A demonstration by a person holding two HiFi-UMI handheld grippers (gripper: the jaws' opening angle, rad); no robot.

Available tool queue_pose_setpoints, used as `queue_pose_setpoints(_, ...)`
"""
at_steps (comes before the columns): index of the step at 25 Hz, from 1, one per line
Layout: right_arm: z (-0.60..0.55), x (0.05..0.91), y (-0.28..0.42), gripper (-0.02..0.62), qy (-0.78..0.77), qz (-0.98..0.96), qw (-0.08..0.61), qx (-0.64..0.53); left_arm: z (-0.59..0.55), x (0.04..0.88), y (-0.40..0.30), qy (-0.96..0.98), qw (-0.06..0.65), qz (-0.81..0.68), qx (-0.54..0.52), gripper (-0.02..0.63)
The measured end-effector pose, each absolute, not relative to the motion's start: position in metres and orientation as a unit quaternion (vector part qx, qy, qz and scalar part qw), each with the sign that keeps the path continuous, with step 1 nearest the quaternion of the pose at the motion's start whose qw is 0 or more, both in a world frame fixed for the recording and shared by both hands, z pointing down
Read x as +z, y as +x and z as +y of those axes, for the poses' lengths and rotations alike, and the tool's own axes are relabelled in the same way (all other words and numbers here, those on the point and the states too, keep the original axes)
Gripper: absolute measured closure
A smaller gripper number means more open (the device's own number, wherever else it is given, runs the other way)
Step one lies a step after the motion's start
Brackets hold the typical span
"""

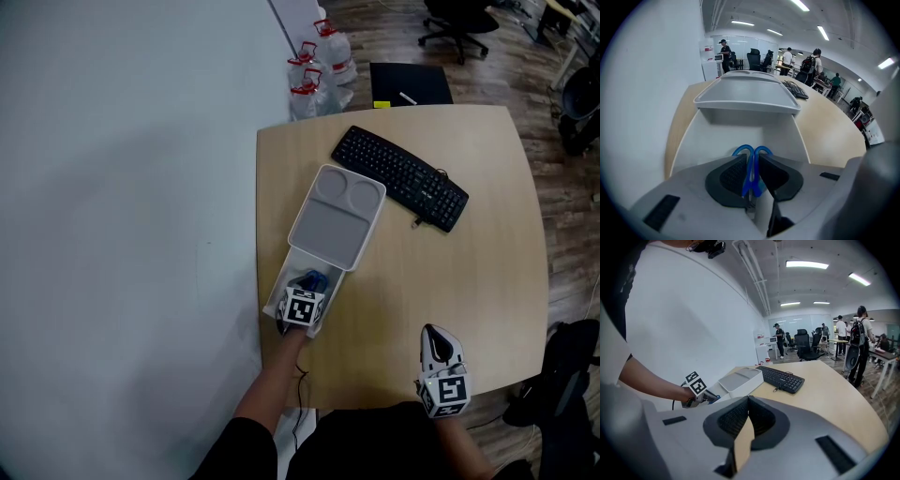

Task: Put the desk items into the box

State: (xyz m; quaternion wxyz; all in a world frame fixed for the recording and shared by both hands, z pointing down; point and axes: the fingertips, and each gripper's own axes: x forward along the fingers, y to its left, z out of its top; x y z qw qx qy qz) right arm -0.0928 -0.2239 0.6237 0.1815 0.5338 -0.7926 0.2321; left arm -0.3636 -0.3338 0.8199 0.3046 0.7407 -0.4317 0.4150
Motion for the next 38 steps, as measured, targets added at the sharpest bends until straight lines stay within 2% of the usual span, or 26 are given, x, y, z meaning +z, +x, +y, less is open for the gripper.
queue_pose_setpoints(9, -0.212, 0.643, -0.074, 0.535, 0.535, -0.778, 0.201, 0.260, -0.334, 0.827, -0.365, 0.733, 0.318, -0.447, 0.403, 0.525)
queue_pose_setpoints(13, -0.206, 0.638, -0.071, 0.535, 0.533, -0.782, 0.197, 0.257, -0.330, 0.814, -0.366, 0.736, 0.317, -0.460, 0.382, 0.500)
queue_pose_setpoints(20, -0.189, 0.618, -0.078, 0.535, 0.519, -0.801, 0.183, 0.233, -0.312, 0.747, -0.370, 0.753, 0.293, -0.503, 0.307, 0.477)
queue_pose_setpoints(28, -0.141, 0.568, -0.090, 0.535, 0.492, -0.834, 0.189, 0.161, -0.206, 0.638, -0.351, 0.785, 0.257, -0.525, 0.203, 0.479)
queue_pose_setpoints(30, -0.123, 0.566, -0.089, 0.535, 0.485, -0.838, 0.198, 0.154, -0.174, 0.618, -0.342, 0.791, 0.250, -0.530, 0.179, 0.491)
queue_pose_setpoints(33, -0.098, 0.557, -0.090, 0.535, 0.475, -0.843, 0.211, 0.140, -0.129, 0.587, -0.329, 0.790, 0.240, -0.544, 0.149, 0.566)
queue_pose_setpoints(38, -0.069, 0.548, -0.079, 0.535, 0.483, -0.839, 0.203, 0.148, -0.080, 0.561, -0.296, 0.795, 0.229, -0.551, 0.107, 0.588)
